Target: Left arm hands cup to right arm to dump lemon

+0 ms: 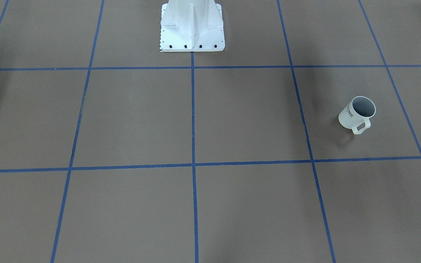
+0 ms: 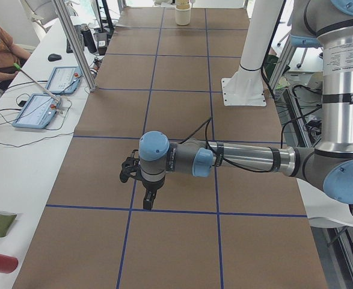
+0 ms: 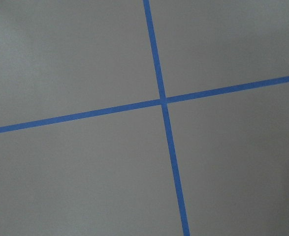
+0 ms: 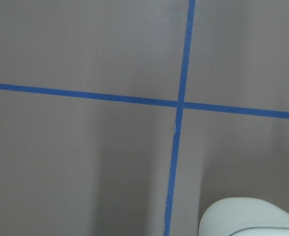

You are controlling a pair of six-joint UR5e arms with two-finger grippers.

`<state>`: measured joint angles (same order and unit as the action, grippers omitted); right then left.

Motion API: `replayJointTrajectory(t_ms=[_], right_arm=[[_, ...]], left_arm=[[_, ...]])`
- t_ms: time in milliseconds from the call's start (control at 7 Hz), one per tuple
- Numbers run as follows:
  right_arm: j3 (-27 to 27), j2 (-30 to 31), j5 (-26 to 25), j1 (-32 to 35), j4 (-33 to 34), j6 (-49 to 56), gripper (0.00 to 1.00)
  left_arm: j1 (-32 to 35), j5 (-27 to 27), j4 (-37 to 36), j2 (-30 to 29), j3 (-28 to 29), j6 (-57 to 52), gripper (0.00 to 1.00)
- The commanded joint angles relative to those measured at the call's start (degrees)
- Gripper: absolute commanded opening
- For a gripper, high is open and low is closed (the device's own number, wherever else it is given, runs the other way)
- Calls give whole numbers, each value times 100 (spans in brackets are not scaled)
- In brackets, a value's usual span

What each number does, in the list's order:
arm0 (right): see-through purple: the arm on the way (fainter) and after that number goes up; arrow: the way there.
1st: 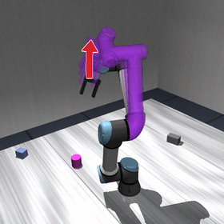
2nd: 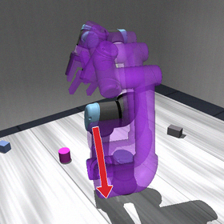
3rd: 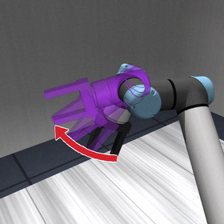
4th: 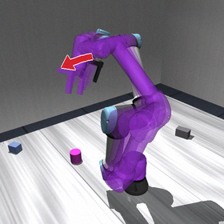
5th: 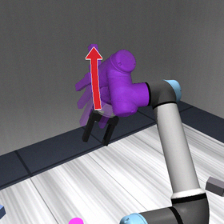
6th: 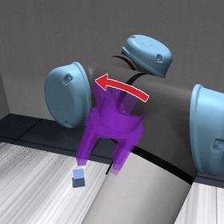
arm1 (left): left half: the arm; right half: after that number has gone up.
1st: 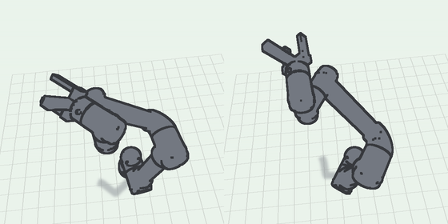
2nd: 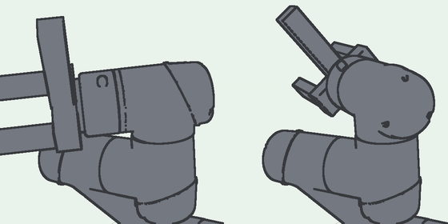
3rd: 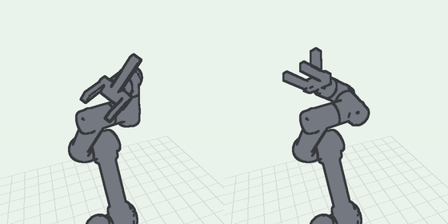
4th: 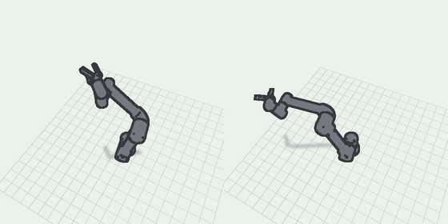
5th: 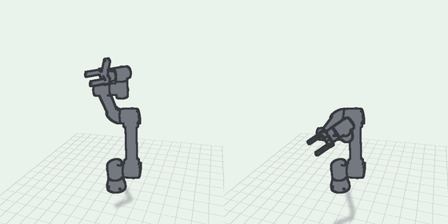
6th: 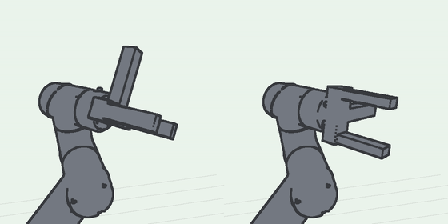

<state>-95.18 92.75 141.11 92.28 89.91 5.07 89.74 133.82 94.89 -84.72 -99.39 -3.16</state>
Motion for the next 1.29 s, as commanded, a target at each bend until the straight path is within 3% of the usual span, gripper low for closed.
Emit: replayJointTrajectory(t_ms=[0,1143], right_arm=[[8,7,21,0,0,3,100],[8,15,-58,0,-9,29,100]], left_arm=[[0,66,3,-9,25,17,100],[-9,22,12,0,60,17,100]])
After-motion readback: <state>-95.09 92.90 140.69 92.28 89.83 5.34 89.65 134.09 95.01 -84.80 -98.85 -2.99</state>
